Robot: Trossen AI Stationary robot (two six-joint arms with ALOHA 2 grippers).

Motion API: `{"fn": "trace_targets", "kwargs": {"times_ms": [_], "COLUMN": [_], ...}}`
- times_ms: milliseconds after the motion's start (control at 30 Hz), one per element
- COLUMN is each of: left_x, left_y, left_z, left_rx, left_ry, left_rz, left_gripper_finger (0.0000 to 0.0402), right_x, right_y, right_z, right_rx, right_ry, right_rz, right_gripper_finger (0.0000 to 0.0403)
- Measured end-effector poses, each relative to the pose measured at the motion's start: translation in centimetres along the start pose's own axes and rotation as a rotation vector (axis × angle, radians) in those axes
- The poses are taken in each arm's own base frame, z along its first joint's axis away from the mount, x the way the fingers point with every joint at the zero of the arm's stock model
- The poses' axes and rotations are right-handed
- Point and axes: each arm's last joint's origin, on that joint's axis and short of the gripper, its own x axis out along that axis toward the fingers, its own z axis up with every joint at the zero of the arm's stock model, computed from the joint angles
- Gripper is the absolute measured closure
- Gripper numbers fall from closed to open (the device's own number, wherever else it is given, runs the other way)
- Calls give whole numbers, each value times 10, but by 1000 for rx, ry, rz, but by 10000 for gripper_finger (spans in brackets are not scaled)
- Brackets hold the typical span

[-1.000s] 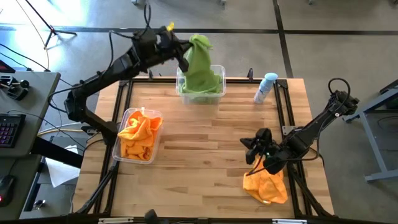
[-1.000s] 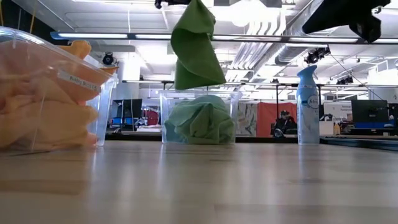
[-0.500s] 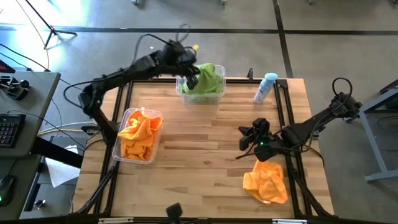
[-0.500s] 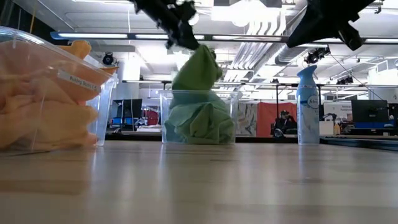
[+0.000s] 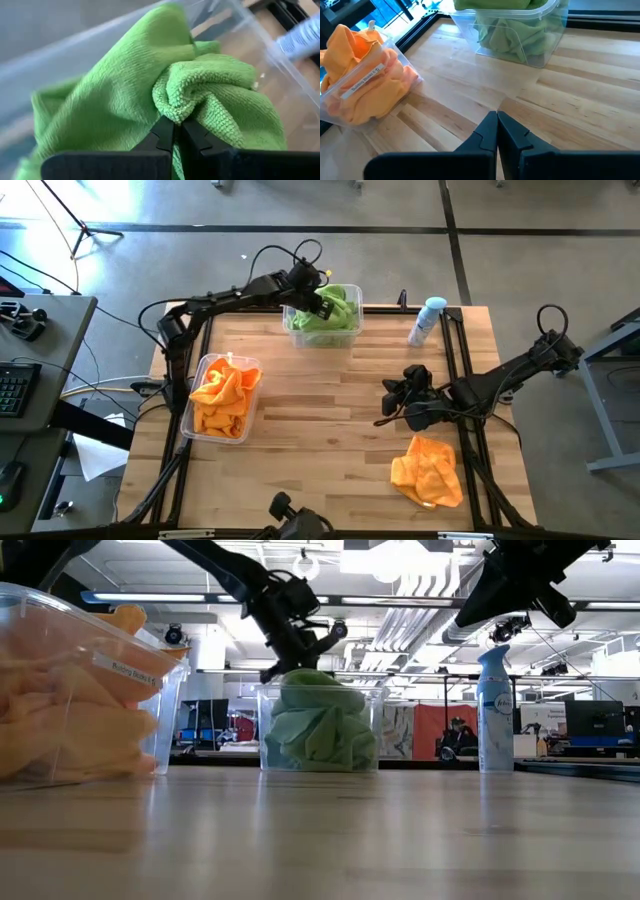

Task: Sort microfiber towel by color & place in baskets
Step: Put the green microfiber towel into the top transparent bin

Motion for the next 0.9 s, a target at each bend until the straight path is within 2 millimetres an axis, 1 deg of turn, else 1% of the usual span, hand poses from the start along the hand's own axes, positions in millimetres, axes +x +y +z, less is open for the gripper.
{"fn": "trace_targets", "kwargs": {"times_ms": [67,167,333,433,533,667,833,900], "left_x": [6,14,26,30,38,31,32,28], "left_y": [1,2,1,-2,-5,-12,-13,-16], "left_z": [-2,-5,-10,-12,-23,-19,-20,-14], "left_rx": [-63,-87,-73,-32,7,33,60,66], "left_ry": [10,25,42,50,109,72,90,64], "left_rz": [5,13,35,28,22,-1,12,0], "left_gripper_finger": [397,387,366,352,335,308,277,268], "right_x": [0,0,0,0,0,0,0,0], "right_y": [0,1,1,2,2,2,2,2], "right_z": [0,0,0,0,0,0,0,0], "right_rx": [6,15,18,22,24,25,26,26], "right_ry": [6,4,7,9,8,8,8,8], "right_rz": [2,10,13,18,19,20,20,20], "right_gripper_finger": [402,402,402,402,402,402,402,402]}}
